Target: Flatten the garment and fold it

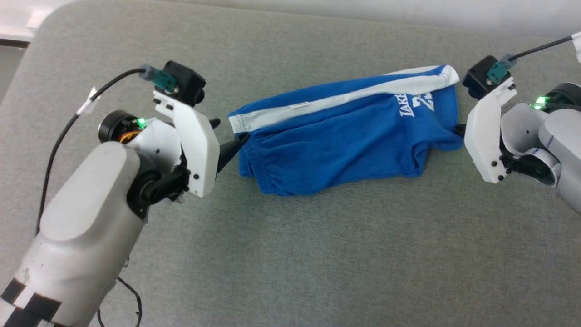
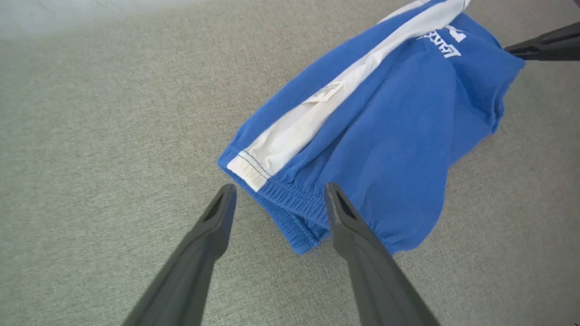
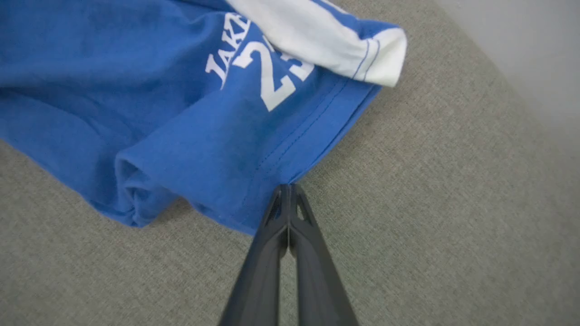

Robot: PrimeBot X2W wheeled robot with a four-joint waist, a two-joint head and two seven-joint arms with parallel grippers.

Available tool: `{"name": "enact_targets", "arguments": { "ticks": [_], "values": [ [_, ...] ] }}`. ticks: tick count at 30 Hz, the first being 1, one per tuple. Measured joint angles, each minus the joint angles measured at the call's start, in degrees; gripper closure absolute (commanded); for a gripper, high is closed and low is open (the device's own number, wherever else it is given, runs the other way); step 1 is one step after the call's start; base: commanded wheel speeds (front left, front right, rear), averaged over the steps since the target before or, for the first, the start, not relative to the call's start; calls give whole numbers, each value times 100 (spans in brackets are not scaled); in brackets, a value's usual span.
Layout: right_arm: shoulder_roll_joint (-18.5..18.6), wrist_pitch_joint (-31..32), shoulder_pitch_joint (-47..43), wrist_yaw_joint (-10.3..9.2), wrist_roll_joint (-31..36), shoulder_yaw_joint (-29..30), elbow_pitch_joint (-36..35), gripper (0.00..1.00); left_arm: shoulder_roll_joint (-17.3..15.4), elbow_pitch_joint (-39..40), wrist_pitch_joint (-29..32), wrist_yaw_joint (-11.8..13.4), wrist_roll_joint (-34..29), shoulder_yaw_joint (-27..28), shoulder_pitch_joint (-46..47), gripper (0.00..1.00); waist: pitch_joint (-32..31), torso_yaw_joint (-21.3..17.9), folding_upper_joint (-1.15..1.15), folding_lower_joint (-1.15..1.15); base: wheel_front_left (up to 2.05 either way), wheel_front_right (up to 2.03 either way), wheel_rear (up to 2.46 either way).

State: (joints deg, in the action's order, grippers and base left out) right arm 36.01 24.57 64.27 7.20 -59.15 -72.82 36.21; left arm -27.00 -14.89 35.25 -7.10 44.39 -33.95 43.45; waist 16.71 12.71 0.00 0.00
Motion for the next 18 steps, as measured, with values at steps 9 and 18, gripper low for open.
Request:
{"name": "enact_targets", "arguments": {
  "ticks": [9,18],
  "values": [
    [-214,-1,206,0,177,-27,71,100,188,-993,639,0,76,-525,312,0,274,-236,0,0,0,0,0],
    [-363,2,323,1,269,-36,122,100,62,-1140,962,2,366,-1032,637,31,511,-550,0,1,0,0,0]
  ]
}}
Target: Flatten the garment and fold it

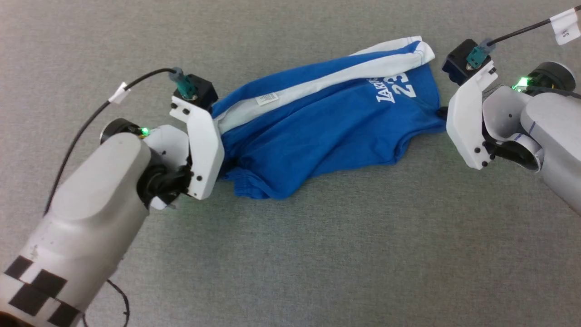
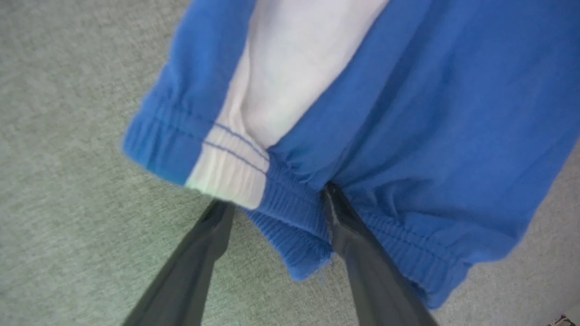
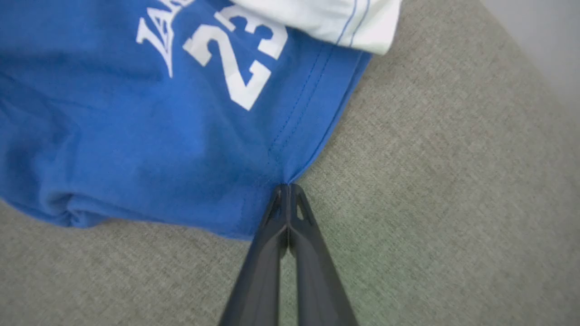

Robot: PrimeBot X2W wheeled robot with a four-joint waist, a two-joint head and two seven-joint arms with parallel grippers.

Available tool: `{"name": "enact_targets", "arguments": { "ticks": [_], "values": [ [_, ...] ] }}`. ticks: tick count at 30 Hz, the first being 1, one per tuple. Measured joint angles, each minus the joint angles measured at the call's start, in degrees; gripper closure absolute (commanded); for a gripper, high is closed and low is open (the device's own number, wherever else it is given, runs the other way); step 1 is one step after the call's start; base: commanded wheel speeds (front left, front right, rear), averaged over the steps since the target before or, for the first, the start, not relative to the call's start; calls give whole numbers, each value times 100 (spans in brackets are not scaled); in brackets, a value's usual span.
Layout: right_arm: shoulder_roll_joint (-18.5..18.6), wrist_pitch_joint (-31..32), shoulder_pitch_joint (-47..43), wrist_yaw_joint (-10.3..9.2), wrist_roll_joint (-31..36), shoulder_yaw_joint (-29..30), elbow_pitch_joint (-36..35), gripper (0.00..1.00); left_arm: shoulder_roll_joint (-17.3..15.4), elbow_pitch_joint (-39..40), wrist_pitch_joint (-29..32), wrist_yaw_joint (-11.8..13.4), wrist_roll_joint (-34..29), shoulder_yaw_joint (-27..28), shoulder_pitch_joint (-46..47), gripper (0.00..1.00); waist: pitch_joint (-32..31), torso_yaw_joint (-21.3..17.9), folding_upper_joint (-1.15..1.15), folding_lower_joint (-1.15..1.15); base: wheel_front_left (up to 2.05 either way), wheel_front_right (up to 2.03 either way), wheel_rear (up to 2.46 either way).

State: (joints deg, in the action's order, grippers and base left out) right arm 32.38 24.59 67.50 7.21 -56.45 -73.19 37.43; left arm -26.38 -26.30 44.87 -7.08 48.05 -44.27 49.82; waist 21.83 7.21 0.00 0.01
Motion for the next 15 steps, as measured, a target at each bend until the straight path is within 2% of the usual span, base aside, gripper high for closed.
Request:
{"name": "enact_targets", "arguments": {
  "ticks": [1,9,15],
  "values": [
    [-2,-11,9,11,0,1,1,100,-58,29,-1,0,49,-54,28,100,14,-25,0,0,0,0,0],
    [91,-668,9,32,-119,-7,-93,100,-147,94,-664,-1,480,-327,53,100,-170,-87,0,-2,0,0,0],
    [575,-982,-218,32,-110,-4,-721,100,-348,399,-1245,-2,931,-326,-189,100,-568,-84,0,-1,0,0,0]
  ]
}}
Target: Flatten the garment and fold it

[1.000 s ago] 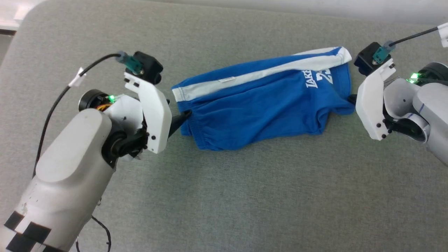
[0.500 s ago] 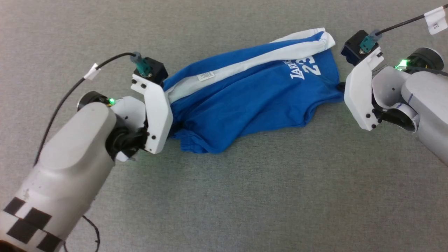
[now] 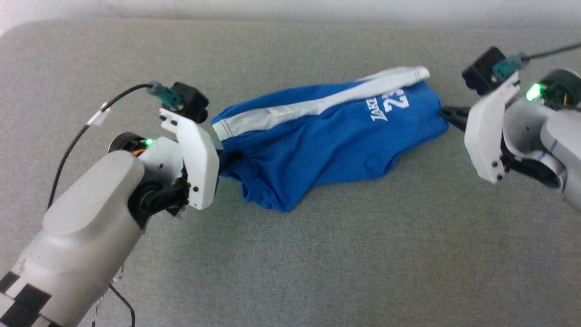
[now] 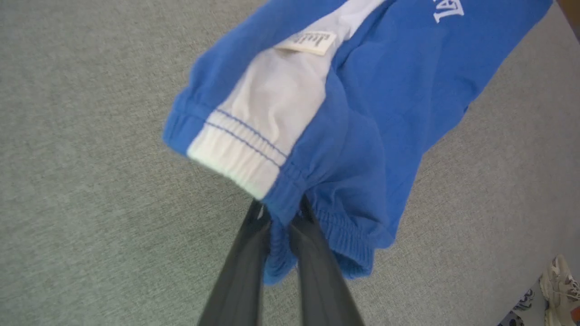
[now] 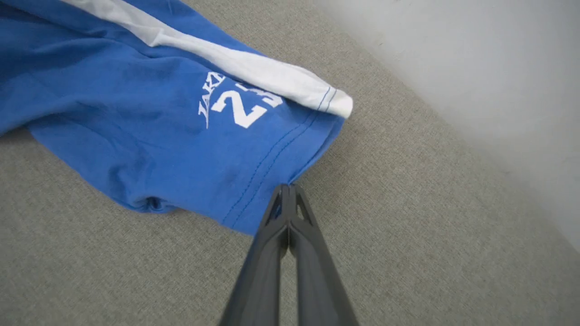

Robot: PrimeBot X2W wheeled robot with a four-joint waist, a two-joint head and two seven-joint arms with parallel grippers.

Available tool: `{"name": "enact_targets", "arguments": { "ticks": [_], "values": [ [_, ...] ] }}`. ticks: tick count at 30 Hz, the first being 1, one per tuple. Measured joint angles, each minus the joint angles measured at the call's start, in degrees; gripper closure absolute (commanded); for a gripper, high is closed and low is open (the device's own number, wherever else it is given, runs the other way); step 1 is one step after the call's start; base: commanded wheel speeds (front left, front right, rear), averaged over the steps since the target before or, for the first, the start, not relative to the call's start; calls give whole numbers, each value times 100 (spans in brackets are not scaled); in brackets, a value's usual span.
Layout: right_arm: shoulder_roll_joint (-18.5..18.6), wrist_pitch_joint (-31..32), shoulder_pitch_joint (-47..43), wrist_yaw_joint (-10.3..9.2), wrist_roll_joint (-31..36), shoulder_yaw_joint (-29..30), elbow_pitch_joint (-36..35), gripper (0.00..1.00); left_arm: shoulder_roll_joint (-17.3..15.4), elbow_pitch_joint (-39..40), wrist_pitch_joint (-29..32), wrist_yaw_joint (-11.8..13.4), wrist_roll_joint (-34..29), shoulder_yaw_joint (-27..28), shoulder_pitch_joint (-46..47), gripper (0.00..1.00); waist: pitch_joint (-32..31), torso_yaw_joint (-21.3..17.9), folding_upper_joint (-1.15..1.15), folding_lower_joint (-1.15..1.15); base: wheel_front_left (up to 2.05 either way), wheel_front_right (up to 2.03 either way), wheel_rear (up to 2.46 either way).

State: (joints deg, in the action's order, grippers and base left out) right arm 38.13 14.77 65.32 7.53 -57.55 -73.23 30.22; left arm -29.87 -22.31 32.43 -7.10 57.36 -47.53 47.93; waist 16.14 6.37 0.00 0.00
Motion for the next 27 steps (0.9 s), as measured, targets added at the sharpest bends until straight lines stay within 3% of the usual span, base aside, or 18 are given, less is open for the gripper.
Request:
{"name": "enact_targets", "arguments": {
  "ticks": [8,16,22,27],
  "values": [
    [808,-428,-772,1,-121,-4,-1200,100,-482,368,-374,0,630,98,-708,100,-585,-68,0,1,0,0,0],
    [1536,-650,-1803,1,-254,77,-1940,100,-635,693,-439,0,890,66,-1286,100,-1031,-199,0,2,0,0,0],
    [1578,-689,-2585,1,-300,227,-2000,100,-631,697,-635,2,735,-135,-1594,100,-1070,-390,0,2,0,0,0],
    [1189,-689,-2927,1,-260,421,-1523,100,-594,397,-827,2,504,-296,-1709,100,-915,-471,0,0,0,0,0]
  ]
}}
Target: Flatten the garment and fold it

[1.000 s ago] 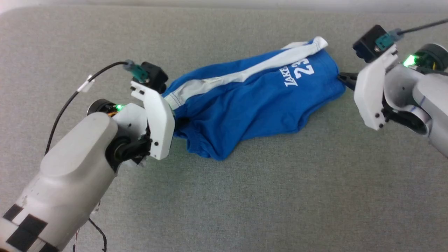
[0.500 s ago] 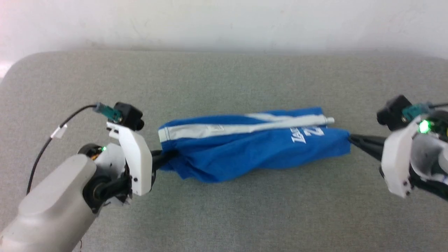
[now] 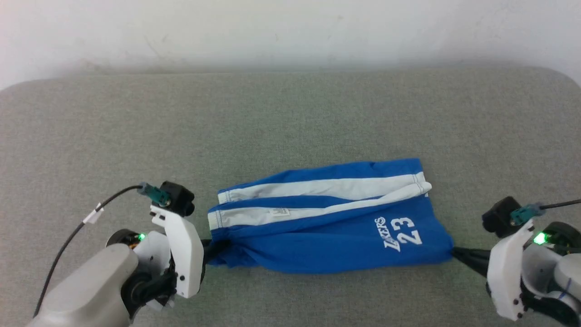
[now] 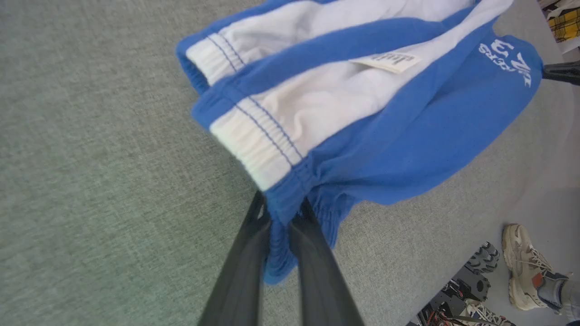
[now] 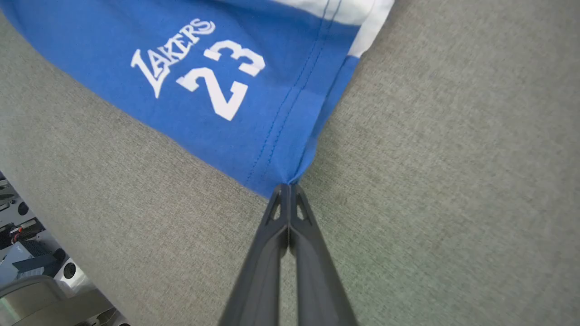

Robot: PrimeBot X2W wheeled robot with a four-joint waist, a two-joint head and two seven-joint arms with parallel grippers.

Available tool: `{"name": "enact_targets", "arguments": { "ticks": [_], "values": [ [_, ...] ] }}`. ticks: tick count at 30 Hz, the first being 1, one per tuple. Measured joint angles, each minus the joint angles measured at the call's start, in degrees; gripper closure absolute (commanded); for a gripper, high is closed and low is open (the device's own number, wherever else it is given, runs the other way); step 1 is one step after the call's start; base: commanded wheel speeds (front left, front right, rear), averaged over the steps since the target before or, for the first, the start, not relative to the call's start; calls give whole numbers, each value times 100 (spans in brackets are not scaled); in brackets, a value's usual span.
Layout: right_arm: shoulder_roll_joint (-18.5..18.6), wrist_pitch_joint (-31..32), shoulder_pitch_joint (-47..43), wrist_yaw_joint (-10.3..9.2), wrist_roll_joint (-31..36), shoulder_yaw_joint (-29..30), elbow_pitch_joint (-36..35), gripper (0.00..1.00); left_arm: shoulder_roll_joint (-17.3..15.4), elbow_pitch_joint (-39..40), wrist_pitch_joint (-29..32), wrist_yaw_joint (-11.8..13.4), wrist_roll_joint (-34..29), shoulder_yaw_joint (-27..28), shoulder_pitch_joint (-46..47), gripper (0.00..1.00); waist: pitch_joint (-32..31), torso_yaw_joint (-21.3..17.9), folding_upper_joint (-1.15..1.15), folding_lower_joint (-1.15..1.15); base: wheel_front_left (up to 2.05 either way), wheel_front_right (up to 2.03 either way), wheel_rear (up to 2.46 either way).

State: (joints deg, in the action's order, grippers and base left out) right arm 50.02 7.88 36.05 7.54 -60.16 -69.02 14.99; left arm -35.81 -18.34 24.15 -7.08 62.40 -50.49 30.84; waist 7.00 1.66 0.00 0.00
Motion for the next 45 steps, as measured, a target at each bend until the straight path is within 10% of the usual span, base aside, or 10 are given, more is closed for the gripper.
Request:
{"name": "enact_targets", "arguments": {
  "ticks": [4,5,7,15,23,33,45],
  "values": [
    [-356,-63,-155,0,92,63,397,100,108,-241,-166,0,-120,-93,-34,100,124,-28,0,0,0,0,0],
    [-419,-91,-168,0,129,90,472,78,127,-277,-246,0,-176,-109,-33,100,140,-29,0,0,0,0,0],
    [-512,-191,-194,0,165,218,555,0,131,-309,-511,0,-358,-125,-31,0,129,-26,0,-1,0,0,0],
    [-188,-313,-191,0,589,760,57,0,-78,20,-2027,321,-1180,81,-40,0,-169,2,0,0,0,0,0],
    [308,568,-63,0,888,1477,-530,0,-255,553,-3754,1842,-2450,549,-224,0,-328,221,0,1,0,0,0],
    [175,2283,37,0,805,1788,-341,0,324,1860,-3888,3249,-4003,2001,-1297,0,-268,545,0,1,0,0,0],
    [-757,2697,142,0,753,2104,1039,0,1530,2605,-3888,3362,-5303,3095,-2407,0,234,845,0,0,0,0,0]
  ]
}}
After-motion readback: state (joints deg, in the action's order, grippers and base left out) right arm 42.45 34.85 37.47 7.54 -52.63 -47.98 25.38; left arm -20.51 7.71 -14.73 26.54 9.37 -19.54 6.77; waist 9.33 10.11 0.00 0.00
